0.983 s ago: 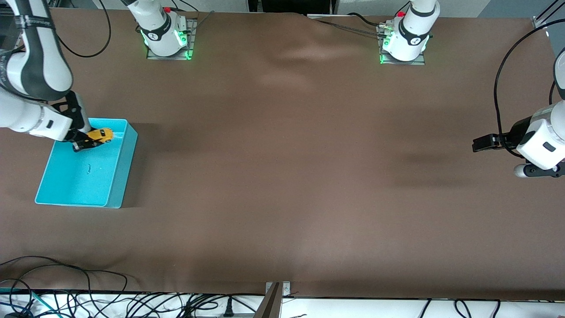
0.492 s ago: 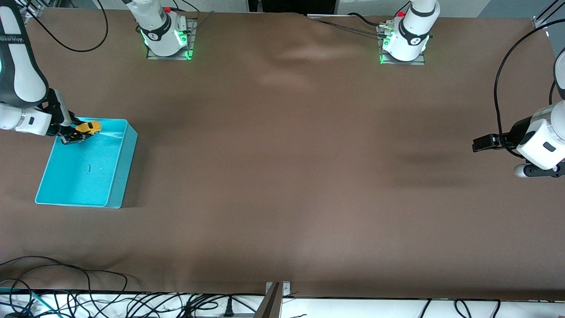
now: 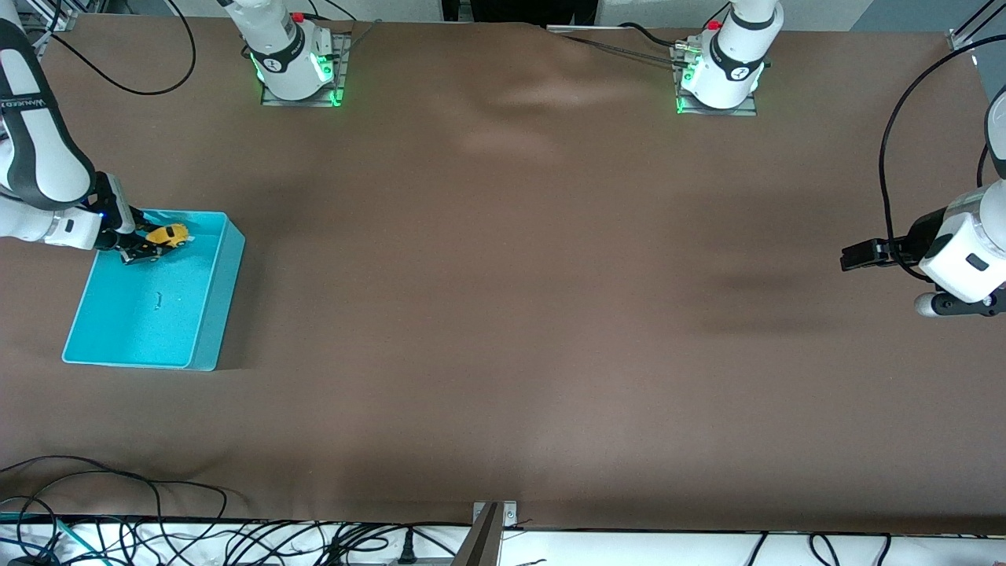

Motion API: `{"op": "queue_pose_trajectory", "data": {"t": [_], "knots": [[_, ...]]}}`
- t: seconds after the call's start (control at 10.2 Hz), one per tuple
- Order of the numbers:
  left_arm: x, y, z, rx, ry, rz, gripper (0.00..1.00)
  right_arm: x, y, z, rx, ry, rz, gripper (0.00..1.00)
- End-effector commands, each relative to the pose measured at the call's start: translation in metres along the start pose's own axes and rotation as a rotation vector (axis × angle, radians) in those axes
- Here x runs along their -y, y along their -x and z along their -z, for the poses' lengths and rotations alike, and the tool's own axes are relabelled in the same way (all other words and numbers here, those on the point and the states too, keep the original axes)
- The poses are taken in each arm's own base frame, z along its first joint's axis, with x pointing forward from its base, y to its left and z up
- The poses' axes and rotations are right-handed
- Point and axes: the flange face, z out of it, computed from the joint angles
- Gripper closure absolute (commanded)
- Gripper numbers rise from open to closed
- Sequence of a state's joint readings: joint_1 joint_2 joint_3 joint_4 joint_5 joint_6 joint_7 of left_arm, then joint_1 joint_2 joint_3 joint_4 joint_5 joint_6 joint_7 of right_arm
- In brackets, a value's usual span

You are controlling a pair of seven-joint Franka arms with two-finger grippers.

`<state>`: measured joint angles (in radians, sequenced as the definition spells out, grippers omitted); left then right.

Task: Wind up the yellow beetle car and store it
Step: 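Lower the car into the cyan bin and open the right gripper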

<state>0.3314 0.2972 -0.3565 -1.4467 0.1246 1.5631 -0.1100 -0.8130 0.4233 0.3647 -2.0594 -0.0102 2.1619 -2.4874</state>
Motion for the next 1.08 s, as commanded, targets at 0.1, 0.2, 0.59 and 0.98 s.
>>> {"op": "queue_pose_trajectory", "data": {"t": [0.1,0.2,0.59,0.98], "knots": [[0.001,0.002,0.002,0.008,0.020,-0.021,0.00,0.010,0.020,-0.015,0.005,0.007,-0.005,0.81],[0.001,0.003,0.001,0.010,0.020,-0.021,0.00,0.013,0.024,-0.024,0.000,0.009,-0.013,0.73],[0.003,0.002,0.002,0.007,0.020,-0.017,0.00,0.008,0.027,-0.027,-0.013,0.011,-0.025,0.29],[0.006,0.000,0.006,-0.005,0.025,-0.008,0.00,-0.048,0.017,0.039,-0.021,-0.010,0.022,0.00]]}}
